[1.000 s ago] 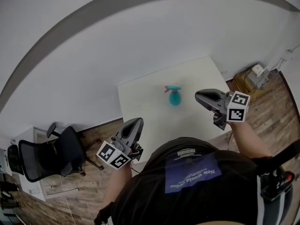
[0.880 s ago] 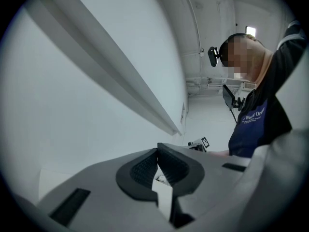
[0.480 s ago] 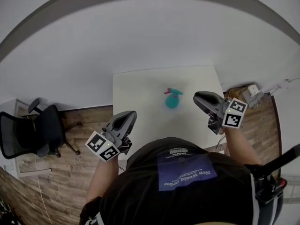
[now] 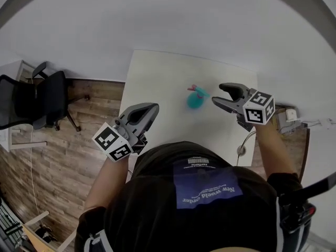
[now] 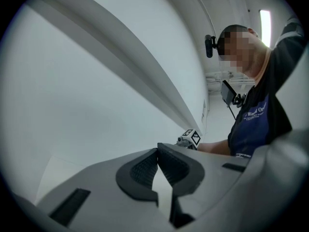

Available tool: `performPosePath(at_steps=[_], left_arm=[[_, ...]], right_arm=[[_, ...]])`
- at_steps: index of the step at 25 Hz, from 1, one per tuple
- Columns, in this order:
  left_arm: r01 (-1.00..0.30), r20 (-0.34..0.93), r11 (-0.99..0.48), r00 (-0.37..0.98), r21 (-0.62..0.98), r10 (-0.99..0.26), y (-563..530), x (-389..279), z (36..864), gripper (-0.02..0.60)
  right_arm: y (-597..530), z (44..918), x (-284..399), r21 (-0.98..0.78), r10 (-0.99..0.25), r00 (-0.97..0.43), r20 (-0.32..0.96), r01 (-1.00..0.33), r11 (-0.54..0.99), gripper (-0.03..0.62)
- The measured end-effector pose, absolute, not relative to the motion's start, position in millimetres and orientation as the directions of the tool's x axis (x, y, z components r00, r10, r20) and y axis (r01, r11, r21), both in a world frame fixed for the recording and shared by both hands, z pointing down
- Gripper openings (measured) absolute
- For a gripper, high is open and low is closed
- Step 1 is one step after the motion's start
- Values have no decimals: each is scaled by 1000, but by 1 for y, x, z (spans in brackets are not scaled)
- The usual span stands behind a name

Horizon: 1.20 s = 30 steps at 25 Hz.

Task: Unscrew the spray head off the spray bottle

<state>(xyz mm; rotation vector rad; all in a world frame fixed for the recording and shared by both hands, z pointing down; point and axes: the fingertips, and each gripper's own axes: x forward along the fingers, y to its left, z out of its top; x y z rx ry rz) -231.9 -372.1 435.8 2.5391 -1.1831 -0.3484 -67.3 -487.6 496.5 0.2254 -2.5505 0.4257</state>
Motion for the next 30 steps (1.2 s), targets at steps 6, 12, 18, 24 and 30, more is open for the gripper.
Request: performPosePath(at_steps=[6, 12, 18, 24, 30], left_arm=[[-687, -95, -613, 632, 391, -769, -372, -227, 443, 3], [-671, -93, -620, 645, 407, -758, -372, -236, 451, 3], [-666, -91, -613, 643, 425, -761, -373, -239, 457, 3], [-673, -87, -597, 629, 437, -773, -373, -239, 463, 3], [-669, -91, -589, 622, 453, -777, -373, -238, 471, 3]], right_arm=[[-492, 543, -70, -186, 33, -612, 791, -189, 964, 230], [-499, 574, -79, -164, 72, -450, 890, -170, 972, 230], [-502, 603, -79, -150, 99, -321, 942, -139, 979, 229], [-506, 626, -70, -125, 94, -234, 968, -120, 985, 229], [-508, 638, -66, -105, 79, -200, 977, -121, 987, 227]])
